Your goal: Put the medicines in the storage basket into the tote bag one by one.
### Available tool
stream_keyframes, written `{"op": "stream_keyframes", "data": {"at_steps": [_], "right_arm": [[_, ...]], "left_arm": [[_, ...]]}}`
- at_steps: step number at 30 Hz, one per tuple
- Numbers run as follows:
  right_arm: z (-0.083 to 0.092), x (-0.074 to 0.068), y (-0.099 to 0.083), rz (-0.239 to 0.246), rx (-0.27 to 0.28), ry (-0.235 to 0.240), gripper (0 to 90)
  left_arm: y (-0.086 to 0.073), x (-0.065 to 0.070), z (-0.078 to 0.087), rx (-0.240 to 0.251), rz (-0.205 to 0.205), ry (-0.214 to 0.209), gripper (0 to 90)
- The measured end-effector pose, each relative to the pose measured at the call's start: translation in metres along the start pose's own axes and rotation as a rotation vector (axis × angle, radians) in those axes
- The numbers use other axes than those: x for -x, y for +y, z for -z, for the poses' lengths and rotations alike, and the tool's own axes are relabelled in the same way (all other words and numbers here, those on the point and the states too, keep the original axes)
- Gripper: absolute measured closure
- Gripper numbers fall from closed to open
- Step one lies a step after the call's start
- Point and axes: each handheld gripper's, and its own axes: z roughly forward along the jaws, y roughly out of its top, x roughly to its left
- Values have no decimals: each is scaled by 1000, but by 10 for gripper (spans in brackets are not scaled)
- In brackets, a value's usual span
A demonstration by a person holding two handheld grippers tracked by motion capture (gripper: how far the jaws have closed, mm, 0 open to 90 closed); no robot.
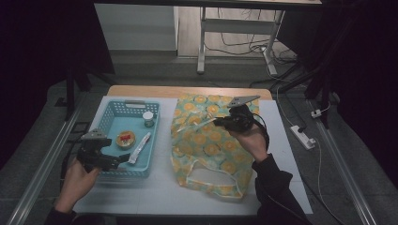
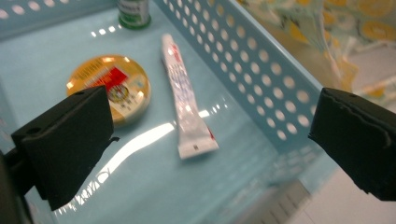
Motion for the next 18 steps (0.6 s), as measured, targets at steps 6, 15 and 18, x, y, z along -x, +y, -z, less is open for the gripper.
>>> {"op": "stream_keyframes", "data": {"at_steps": [6,15,18], "right_arm": [[0,0,0,1,0,2,900],[-1,0,-1,4,-3,4,900],[-2,0,-1,6,-5,3,900]], "left_arm": [[9,-10,-10,-22,19,11,2],[23,-25,-25,-56,25,35,0],[29,-29,-29,-58,30,43,1]]}}
